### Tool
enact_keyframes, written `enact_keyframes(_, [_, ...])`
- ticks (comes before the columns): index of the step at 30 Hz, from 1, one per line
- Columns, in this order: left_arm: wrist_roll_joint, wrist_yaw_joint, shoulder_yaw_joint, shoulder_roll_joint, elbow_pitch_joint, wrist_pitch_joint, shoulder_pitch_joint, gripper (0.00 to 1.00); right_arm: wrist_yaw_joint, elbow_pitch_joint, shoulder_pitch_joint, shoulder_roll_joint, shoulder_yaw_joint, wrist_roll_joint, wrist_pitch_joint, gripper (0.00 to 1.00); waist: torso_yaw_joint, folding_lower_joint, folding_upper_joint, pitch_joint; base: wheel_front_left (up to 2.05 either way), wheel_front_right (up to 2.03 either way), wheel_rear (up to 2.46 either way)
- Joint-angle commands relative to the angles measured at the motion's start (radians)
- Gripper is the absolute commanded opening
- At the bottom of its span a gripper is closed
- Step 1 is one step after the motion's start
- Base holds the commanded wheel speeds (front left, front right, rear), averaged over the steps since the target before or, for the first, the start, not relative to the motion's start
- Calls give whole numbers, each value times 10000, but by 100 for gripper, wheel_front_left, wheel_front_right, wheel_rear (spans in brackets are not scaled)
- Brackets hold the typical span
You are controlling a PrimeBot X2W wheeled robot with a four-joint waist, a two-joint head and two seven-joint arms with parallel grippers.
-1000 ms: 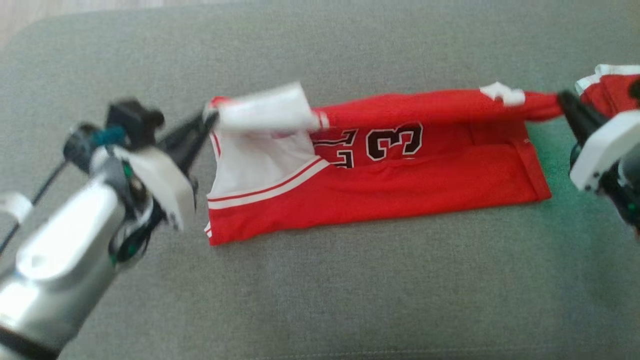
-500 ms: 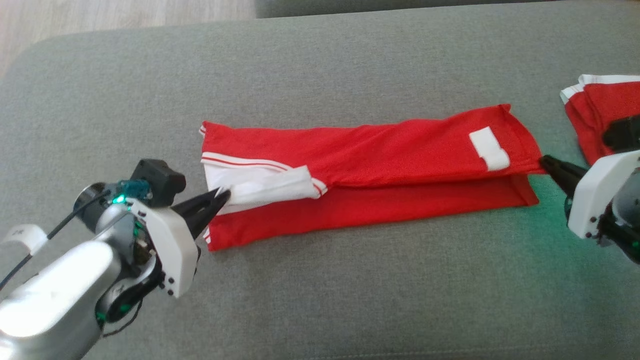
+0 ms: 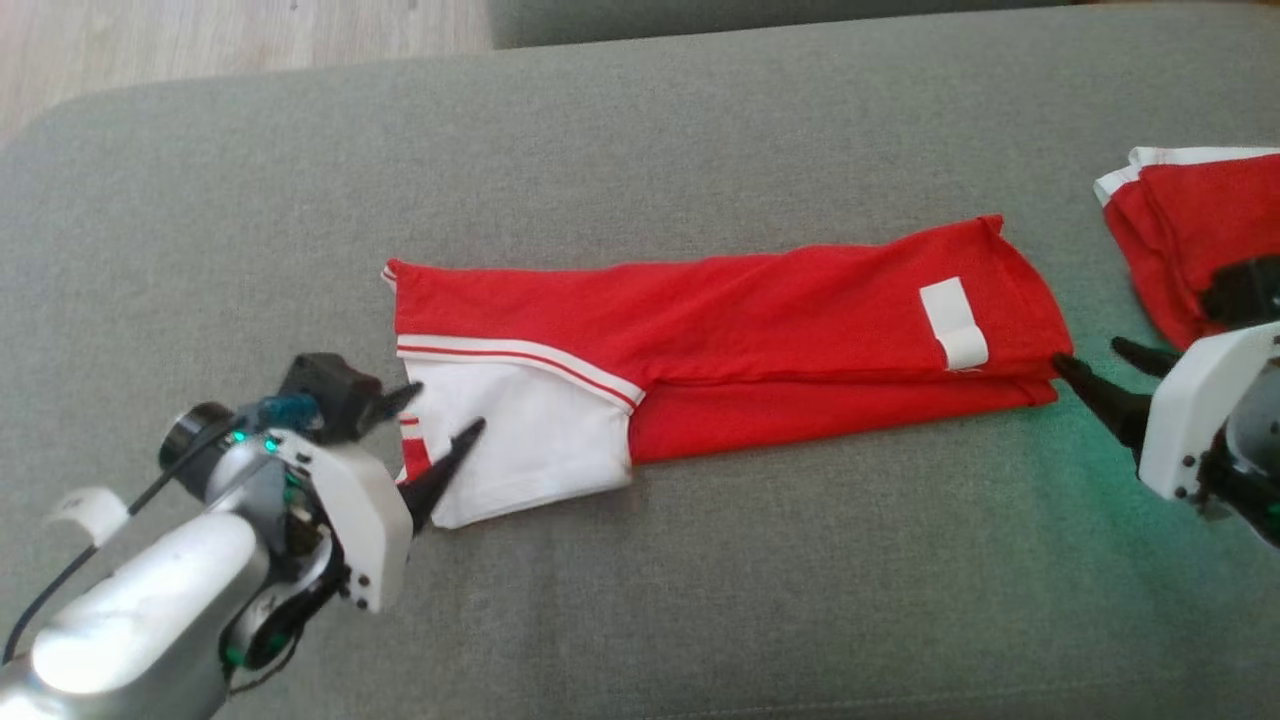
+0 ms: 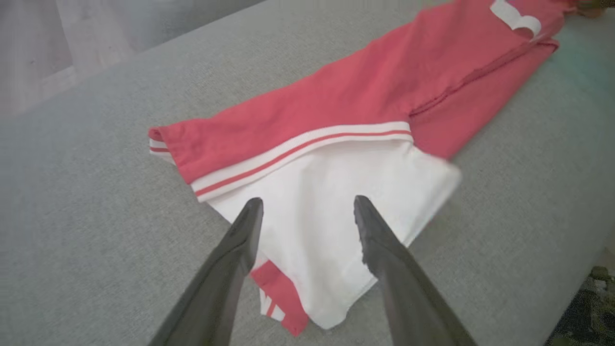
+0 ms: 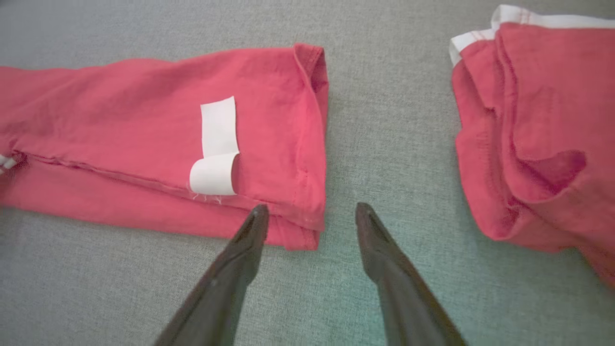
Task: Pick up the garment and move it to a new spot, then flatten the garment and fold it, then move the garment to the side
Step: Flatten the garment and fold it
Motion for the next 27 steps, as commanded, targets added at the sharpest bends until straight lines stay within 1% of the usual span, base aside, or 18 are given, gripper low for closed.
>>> enact_keyframes(1, [101, 232, 722, 238, -51, -365, -291, 100, 67, -368, 40, -208, -270, 37, -106, 100, -41, 0, 0, -107, 0, 0, 0])
enact_keyframes(5, [-53, 931, 1380, -78, 138, -1378, -180, 100, 67, -708, 51, 211, -975, 207, -630, 100, -107, 0, 0, -322, 0, 0, 0])
enact_keyframes(10, [-488, 1827, 2588, -742, 105, -3270, 141, 100, 67, -1319, 91, 1160, -1953, 1, -1862, 100, -181, 0, 0, -581, 0, 0, 0])
enact_keyframes(12, [-675, 2101, 3104, -1060, 24, -3667, 378, 100, 67, -1574, 197, 1617, -2259, -224, -2346, 100, -204, 0, 0, -659, 0, 0, 0])
enact_keyframes(14, [-693, 2283, 3612, -1395, -111, -3841, 658, 100, 67, -1830, 357, 2133, -2540, -474, -2793, 100, -216, 0, 0, -717, 0, 0, 0])
enact_keyframes(16, [-407, 2385, 4131, -1751, -325, -3889, 944, 100, 67, -1989, 541, 2619, -2839, -894, -3248, 100, -218, 0, 0, -743, 0, 0, 0])
enact_keyframes(19, [260, 2324, 5135, -2525, -762, -3898, 1635, 100, 67, -2120, 886, 3385, -3213, -1719, -3917, 100, -211, 0, 0, -738, 0, 0, 0])
enact_keyframes(20, [260, 2324, 5135, -2525, -762, -3898, 1635, 100, 67, -2120, 886, 3385, -3213, -1719, -3917, 100, -211, 0, 0, -738, 0, 0, 0])
enact_keyframes(22, [753, 2188, 5724, -3085, -920, -3899, 2162, 100, 67, -2136, 1155, 3929, -3433, -2227, -4323, 100, -186, 0, 0, -742, 0, 0, 0])
enact_keyframes(25, [1575, 1724, 6396, -3858, -1013, -3901, 2865, 100, 67, -2017, 1567, 4752, -3930, -2718, -4891, 100, -111, 0, 0, -748, 0, 0, 0])
enact_keyframes(26, [2031, 1382, 6867, -4373, -998, -3901, 3287, 100, 67, -1899, 1802, 5250, -4226, -2906, -5157, 100, -62, 0, 0, -749, 0, 0, 0])
enact_keyframes(27, [2167, 1203, 7082, -4656, -946, -3901, 3498, 100, 67, -1824, 1889, 5411, -4313, -3037, -5257, 100, -39, 0, 0, -742, 0, 0, 0])
